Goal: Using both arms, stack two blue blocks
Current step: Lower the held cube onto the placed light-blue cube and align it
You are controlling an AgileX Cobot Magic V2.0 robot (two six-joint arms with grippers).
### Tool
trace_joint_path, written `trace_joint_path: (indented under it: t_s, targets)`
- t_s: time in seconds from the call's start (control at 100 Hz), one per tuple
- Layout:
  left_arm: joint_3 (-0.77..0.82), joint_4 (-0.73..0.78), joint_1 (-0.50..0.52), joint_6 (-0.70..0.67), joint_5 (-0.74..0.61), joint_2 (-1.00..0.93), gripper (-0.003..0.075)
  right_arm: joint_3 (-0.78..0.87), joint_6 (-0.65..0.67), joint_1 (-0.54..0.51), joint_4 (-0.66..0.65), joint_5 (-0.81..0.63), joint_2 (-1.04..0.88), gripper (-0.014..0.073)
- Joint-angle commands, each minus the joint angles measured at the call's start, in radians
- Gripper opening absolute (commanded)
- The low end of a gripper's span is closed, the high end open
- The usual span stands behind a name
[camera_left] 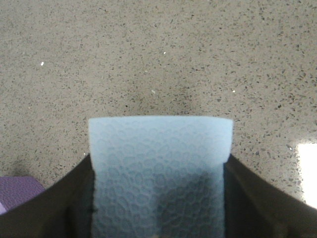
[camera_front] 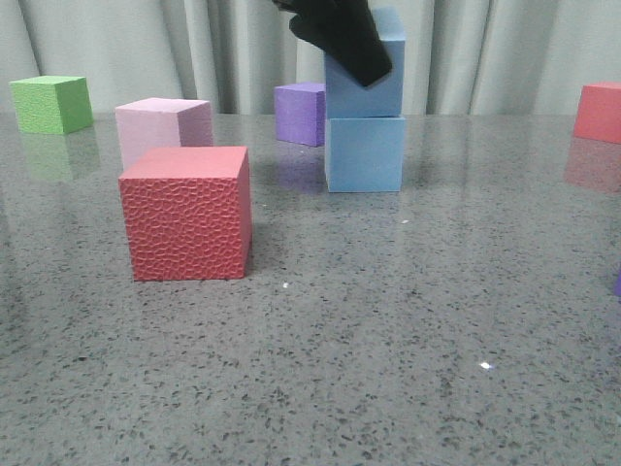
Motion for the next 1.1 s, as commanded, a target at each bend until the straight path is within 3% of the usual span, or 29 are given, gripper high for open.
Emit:
trace_joint_path:
  t_s: [0.0,0.2,0.45,0.71,0.96,1.09]
  targets:
    - [-0.033,-0.043,-0.005,-0.001,-0.026,-0.049,0.016,-0.023,-0.006,-0.006,-0.021,-0.065,0.002,0.0647]
    - [-0.033,-0.043,-0.005,-0.001,-0.026,-0.049,0.0313,-0.023,-0.006,-0.006,-0.021,-0.065,0.002,0.0647]
    - [-0.033,-0.034,-0.005,-0.001,-0.036,-0.049,0.0445,-0.023,-0.006,-0.006,-0.021,-0.065,0.002,0.0647]
    - [-0.033,-0.027,-0.005,-0.001,-0.062,-0.049,0.054,-0.023,-0.006,-0.006,-0.021,-0.065,0.002,0.0647]
    - [-0.035,-0.027,-0.005,0.027,-0.067,-0.049,0.0554,-0.023,-0.006,-0.006,-0.021,-0.065,0.002,0.0647]
    - [-0.035,-0.027,-0.005,0.027,-0.077,-0.051,0.0605,-0.023,-0.006,-0.006,-0.021,-0.065,0.002,0.0647]
